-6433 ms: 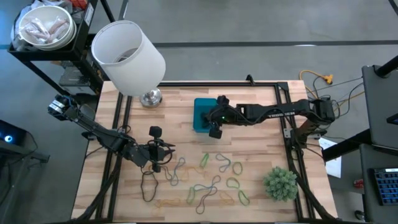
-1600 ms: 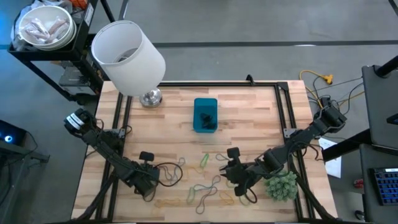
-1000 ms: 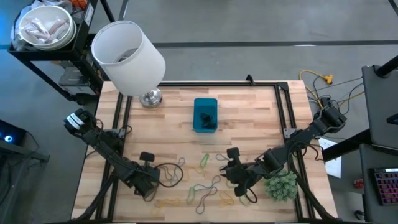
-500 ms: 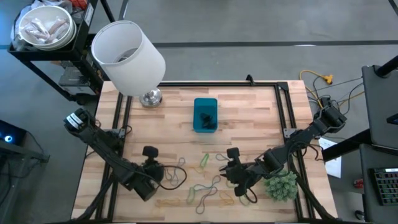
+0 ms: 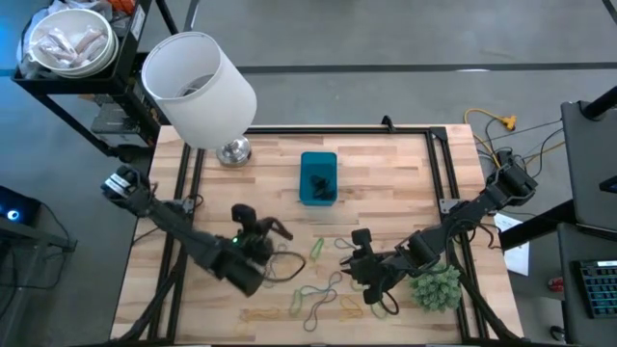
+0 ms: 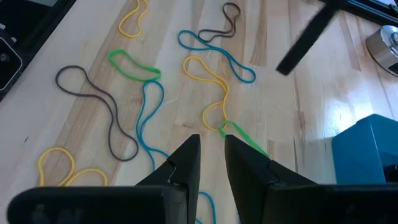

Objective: Pick and place rubber bands into bin
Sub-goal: Put the black rubber band into the blue bin

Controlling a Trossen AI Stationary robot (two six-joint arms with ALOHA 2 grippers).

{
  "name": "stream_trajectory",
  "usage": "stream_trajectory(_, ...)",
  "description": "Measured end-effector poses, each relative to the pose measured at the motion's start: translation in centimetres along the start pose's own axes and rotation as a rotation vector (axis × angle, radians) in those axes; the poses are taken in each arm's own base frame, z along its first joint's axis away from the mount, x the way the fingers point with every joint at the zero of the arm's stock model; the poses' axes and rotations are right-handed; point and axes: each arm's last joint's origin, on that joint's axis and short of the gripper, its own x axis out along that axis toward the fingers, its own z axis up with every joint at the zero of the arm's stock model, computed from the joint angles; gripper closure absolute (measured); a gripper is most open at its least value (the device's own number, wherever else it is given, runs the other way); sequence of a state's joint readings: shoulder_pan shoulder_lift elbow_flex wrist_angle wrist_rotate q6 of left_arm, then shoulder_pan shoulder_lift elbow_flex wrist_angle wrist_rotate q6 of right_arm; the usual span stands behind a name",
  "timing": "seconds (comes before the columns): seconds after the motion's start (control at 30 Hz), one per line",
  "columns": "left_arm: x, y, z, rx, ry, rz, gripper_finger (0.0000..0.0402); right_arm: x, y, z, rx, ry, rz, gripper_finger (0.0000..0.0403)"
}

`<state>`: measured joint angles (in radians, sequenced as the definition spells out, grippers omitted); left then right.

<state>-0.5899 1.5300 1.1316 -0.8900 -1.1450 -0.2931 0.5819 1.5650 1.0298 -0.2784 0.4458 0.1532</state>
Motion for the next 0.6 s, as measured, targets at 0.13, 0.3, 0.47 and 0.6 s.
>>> stream_trajectory(0.13,3.0,1.7,1.0,-0.033,0.028,0.063,0.0402,0.0,0.0,0.0,-0.001,0.001,0.0,0.0335)
stream_trajectory(0.3,7.2,4.1,2.4,-0.098,0.031,0.113,0.0402,0.1,0.0,-0.2,-0.003,0.005,-0.001,0.0335)
stream_trajectory(0.47,10.5,6.8,3.8,-0.173,-0.08,0.042,0.0402,0.1,0.0,-0.4,-0.005,0.01,-0.002,0.0335)
stream_trajectory(0.6,12.2,8.8,4.2,-0.21,-0.141,0.084,0.0402,0.2,0.0,-0.5,-0.007,0.015,-0.003,0.0335)
